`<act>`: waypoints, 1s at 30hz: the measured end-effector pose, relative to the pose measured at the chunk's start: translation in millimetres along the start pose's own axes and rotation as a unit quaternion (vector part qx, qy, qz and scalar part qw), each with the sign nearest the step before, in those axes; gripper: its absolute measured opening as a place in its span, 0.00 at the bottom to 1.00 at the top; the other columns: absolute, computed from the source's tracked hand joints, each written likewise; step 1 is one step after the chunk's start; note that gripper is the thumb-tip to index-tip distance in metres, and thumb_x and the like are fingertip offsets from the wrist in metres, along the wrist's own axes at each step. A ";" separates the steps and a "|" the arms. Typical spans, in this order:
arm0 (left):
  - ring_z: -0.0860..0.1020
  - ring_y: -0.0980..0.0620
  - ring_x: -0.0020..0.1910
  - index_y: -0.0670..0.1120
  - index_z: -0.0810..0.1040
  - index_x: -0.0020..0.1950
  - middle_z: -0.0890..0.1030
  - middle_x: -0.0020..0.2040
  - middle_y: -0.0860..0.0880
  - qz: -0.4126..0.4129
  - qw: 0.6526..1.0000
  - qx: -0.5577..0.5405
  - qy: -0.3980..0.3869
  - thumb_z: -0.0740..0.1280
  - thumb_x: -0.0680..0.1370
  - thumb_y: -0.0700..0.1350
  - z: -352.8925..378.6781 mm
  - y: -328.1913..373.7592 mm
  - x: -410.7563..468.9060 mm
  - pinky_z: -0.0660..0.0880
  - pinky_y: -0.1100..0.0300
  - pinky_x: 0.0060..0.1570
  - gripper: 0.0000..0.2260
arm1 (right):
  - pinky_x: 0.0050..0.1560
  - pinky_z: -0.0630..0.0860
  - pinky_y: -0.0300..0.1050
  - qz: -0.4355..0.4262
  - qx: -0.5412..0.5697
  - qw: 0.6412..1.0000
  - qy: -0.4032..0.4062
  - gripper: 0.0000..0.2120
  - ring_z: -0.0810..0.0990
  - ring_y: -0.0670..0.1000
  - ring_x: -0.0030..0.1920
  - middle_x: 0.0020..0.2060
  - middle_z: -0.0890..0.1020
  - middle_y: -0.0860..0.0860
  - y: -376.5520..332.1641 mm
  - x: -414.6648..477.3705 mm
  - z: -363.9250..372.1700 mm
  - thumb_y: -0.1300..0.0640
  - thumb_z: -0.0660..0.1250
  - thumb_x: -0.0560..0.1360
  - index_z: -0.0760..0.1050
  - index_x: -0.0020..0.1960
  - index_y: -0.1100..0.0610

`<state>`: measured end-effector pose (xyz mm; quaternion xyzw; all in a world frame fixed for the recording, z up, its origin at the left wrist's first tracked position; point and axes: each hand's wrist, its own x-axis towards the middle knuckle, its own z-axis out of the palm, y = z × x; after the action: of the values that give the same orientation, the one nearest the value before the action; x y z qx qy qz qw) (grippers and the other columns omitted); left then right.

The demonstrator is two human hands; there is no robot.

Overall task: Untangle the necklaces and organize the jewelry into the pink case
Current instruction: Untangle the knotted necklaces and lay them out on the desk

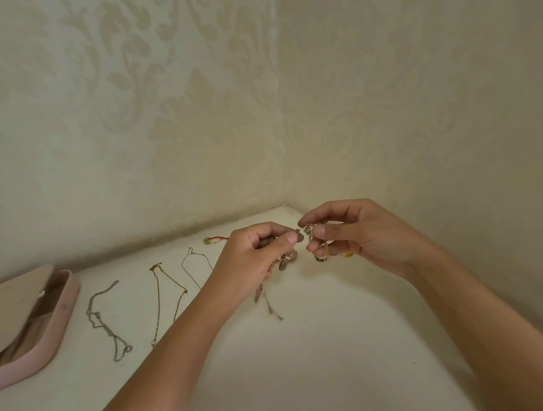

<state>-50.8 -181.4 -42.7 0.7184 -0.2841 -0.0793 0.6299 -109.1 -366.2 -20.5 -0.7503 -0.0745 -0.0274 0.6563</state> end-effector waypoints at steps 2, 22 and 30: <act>0.60 0.56 0.25 0.44 0.83 0.46 0.66 0.27 0.53 0.003 1.000 -0.009 0.011 0.69 0.76 0.44 -0.1 0.6 0.2 0.57 0.64 0.26 0.05 | 0.44 0.76 0.42 -0.003 0.009 1.000 0.005 0.06 0.82 0.50 0.36 0.37 0.83 0.56 -0.9 0.2 1.2 0.63 0.67 0.74 0.80 0.50 0.60; 0.76 0.55 0.27 0.48 0.81 0.37 0.79 0.28 0.51 0.095 0.991 0.011 0.089 0.75 0.71 0.39 4.2 10.2 -7.3 0.74 0.64 0.32 0.06 | 0.39 0.79 0.47 -0.318 -0.241 0.898 0.185 0.04 0.79 0.46 0.36 0.36 0.77 0.47 4.2 0.8 25.4 0.69 0.72 0.68 0.80 0.38 0.62; 0.77 0.61 0.30 0.53 0.81 0.37 0.80 0.32 0.59 0.116 0.970 0.135 0.166 0.75 0.71 0.41 3.1 9.3 -8.1 0.72 0.67 0.32 0.07 | 0.30 0.74 0.38 -0.367 -0.438 0.780 0.254 0.06 0.74 0.38 0.30 0.33 0.74 0.46 8.8 4.6 38.5 0.61 0.66 0.70 0.76 0.34 0.60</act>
<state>-61.8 -180.4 -36.5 0.7621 -0.2651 0.1536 0.5705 -105.5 -328.9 -33.7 -0.8385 -0.1548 -0.4858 0.1922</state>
